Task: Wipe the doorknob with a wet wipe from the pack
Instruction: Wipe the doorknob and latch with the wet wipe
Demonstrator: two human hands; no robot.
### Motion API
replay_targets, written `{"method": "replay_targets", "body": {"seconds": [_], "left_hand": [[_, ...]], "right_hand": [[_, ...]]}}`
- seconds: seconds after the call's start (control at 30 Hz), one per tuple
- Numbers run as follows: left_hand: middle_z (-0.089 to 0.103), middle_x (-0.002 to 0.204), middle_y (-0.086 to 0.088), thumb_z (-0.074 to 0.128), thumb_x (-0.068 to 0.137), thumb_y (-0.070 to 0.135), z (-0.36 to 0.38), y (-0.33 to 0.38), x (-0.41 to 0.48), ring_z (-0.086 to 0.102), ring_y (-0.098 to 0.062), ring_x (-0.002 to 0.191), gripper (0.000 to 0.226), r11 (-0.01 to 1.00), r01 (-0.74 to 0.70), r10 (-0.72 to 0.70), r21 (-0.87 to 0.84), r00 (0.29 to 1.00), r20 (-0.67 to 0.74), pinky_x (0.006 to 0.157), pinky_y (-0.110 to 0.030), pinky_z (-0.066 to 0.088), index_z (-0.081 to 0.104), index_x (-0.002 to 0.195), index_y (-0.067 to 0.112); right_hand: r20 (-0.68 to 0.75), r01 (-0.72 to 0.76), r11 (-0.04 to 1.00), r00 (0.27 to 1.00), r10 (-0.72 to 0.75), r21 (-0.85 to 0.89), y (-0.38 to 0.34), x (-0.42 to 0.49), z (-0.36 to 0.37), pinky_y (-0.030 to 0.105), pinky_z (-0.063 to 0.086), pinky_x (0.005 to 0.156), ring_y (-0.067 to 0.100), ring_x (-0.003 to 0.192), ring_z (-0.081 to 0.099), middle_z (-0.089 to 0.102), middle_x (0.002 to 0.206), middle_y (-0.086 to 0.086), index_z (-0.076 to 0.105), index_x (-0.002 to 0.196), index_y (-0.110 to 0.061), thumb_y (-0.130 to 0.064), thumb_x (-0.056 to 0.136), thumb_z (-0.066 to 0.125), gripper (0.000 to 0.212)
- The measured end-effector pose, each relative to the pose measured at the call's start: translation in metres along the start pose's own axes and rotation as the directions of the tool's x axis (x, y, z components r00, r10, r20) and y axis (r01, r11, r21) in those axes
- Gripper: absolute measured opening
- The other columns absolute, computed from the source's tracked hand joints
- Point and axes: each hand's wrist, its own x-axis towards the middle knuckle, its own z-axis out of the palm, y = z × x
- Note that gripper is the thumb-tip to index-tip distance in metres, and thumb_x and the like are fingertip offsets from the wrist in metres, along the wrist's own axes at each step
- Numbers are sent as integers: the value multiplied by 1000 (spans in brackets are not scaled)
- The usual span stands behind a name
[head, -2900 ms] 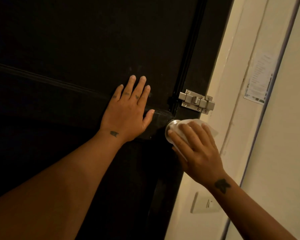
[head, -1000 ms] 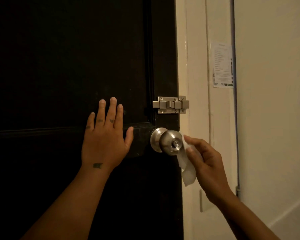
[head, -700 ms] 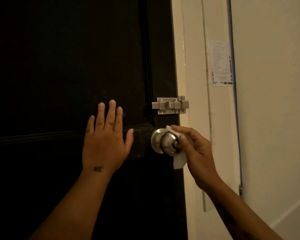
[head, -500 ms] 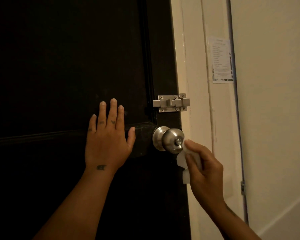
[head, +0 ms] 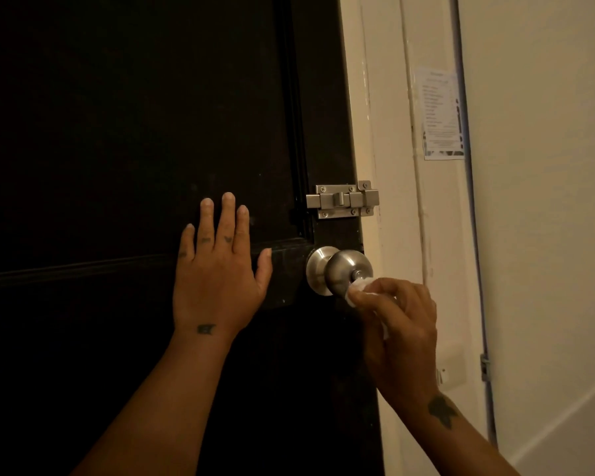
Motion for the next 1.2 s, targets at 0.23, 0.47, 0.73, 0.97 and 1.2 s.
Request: {"method": "replay_targets", "body": {"seconds": [0.23, 0.47, 0.73, 0.97, 1.2], "left_hand": [[35, 146, -19, 22, 87, 45, 0, -1, -1, 30, -37, 136, 66, 1000, 6, -6, 6, 1000, 3, 105, -51, 31, 38, 136, 4], [37, 145, -19, 25, 88, 44, 1, -1, 0, 33, -38, 134, 64, 1000, -4, 4, 3, 1000, -7, 103, -52, 34, 40, 135, 4], [35, 146, -19, 24, 87, 44, 1, -1, 1, 31, -38, 135, 65, 1000, 2, -2, 1, 1000, -11, 104, -52, 32, 39, 136, 4], [37, 144, -20, 25, 87, 44, 2, -1, 0, 33, -38, 134, 64, 1000, -6, 6, 4, 1000, -21, 103, -52, 33, 41, 134, 3], [38, 144, -20, 25, 87, 44, 0, -2, 0, 34, -39, 133, 64, 1000, -2, 2, 8, 1000, -14, 102, -53, 35, 42, 133, 3]], "right_hand": [[-28, -27, 1000, 999, 27, 8, -11, 23, 4, 17, 29, 71, 11, 82, 46, 67, 82, 11, 55, 101, -16, -27, 83, 50, 21], [27, -48, 999, 998, 48, 0, 3, 4, -7, 12, 29, 73, 5, 79, 39, 64, 76, 7, 61, 87, -15, -29, 79, 55, 18], [-25, -101, 995, 995, 101, -22, -14, 21, 5, 21, 31, 66, 3, 81, 34, 59, 77, 8, 63, 81, -9, -30, 79, 51, 24], [-36, -109, 994, 993, 108, -5, -13, 11, 4, 17, 30, 67, 9, 74, 40, 60, 72, 7, 61, 77, -9, -26, 79, 53, 18], [-75, -112, 994, 991, 112, 3, -24, 32, 12, 20, 37, 65, 20, 72, 51, 63, 76, 10, 63, 78, -5, -25, 77, 54, 22]]}}
